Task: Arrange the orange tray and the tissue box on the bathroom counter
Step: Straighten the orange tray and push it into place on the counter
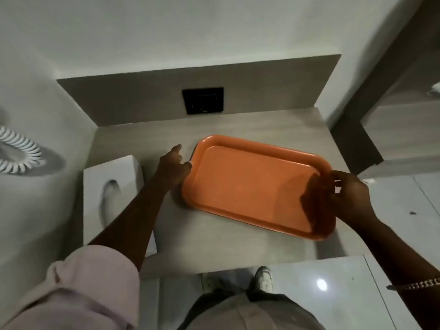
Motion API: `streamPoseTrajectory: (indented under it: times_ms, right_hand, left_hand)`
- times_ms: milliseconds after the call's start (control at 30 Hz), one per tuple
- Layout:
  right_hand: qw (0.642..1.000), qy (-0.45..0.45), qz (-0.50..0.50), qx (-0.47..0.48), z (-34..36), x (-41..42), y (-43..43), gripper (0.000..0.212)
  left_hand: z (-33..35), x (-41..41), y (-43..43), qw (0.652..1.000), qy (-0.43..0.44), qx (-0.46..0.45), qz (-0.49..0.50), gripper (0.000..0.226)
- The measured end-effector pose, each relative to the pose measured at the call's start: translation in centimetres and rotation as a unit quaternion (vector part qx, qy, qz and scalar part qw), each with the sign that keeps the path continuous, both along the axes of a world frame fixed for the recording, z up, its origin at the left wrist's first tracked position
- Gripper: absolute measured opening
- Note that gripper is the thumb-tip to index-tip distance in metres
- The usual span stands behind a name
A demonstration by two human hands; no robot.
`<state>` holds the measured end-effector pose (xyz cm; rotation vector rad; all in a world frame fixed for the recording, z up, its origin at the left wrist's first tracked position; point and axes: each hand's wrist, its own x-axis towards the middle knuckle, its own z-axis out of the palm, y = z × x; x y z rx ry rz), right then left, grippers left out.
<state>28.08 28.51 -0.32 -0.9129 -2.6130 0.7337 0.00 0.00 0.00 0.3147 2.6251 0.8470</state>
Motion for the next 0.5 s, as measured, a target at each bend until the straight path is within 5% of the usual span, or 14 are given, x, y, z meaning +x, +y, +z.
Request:
streamPoseTrajectory:
  times_ms: [167, 267, 500]
  right_hand:
    - [0.983, -0.094, -0.142, -0.071, -1.2, 0.5, -0.2, 0.036]
    - [0.979, -0.095, -0.141, -0.115, -1.1, 0.3, 0.1, 0.017]
    - [0.982, -0.053, -0.141, -0.117, -0.8, -1.2, 2.0, 0.02]
  left_hand:
    - [-1.1, -0.2, 0.0, 0.998, -0.032, 0.04, 0.031, 0.04]
    - [-1.2, 0.0, 0.1, 0.997, -0.026, 0.065, 0.045, 0.028]
    - [-2.0, 0.0, 0.0, 0.993, -0.026, 0.08, 0.085, 0.029]
